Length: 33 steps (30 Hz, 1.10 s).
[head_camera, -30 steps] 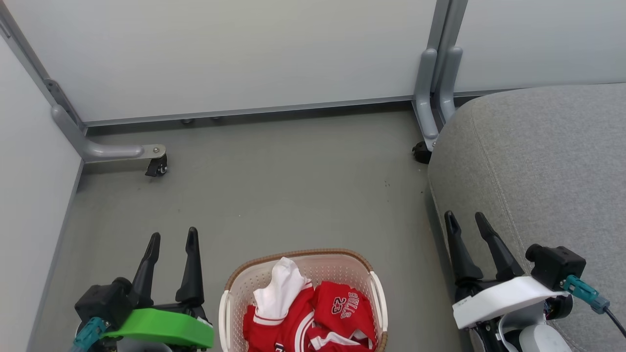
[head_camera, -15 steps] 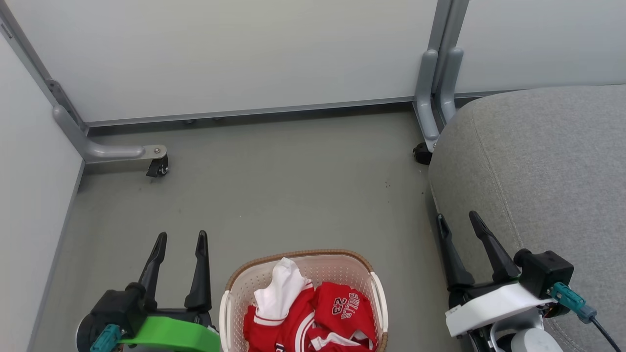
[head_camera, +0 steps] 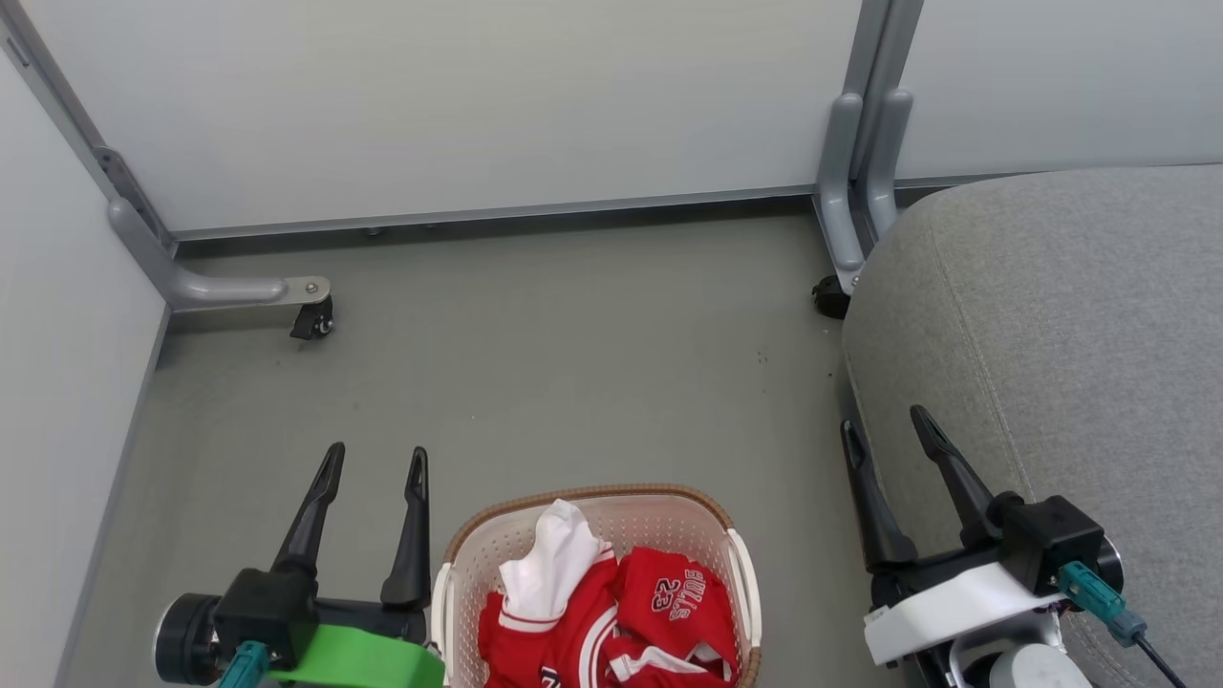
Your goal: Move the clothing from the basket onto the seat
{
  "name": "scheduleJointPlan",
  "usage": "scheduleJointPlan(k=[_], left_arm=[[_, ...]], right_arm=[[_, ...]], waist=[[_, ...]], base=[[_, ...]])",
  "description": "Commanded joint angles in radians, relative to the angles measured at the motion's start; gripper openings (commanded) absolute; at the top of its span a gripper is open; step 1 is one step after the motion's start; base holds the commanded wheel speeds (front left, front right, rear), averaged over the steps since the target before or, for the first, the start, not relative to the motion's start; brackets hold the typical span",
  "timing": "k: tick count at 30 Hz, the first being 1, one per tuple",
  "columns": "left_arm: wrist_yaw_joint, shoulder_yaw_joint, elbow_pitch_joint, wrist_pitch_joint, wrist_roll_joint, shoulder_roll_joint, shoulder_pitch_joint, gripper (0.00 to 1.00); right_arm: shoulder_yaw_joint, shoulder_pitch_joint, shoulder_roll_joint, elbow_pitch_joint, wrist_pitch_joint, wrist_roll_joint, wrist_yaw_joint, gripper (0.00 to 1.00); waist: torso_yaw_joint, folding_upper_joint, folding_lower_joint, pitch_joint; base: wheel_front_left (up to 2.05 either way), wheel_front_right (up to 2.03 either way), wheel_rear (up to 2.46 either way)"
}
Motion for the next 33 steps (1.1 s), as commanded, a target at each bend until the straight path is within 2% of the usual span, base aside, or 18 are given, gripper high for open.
scheduleJointPlan(k=[1,20,33], left_arm=[[-0.004,-0.004,-0.007,-0.009,0.024,-0.002,0.012,1.0],[-0.013,-0.023,-0.022,-0.045,0.173,-0.006,0.025,1.0],[-0.021,-0.022,-0.016,-0.043,0.17,-0.007,0.022,1.0]], right_arm=[[0.004,0.011,-0.001,-0.009,-0.01,-0.024,0.0,1.0],[0.027,0.018,0.0,-0.026,-0.045,-0.162,0.0,1.0],[0.029,0.018,0.0,-0.023,-0.043,-0.15,0.0,1.0]], waist=[[0.001,0.0,0.0,0.0],[0.007,0.0,0.0,-0.002],[0.006,0.0,0.0,0.0]], base=[[0.0,0.0,0.0],[0.0,0.0,0.0],[0.0,0.0,0.0]])
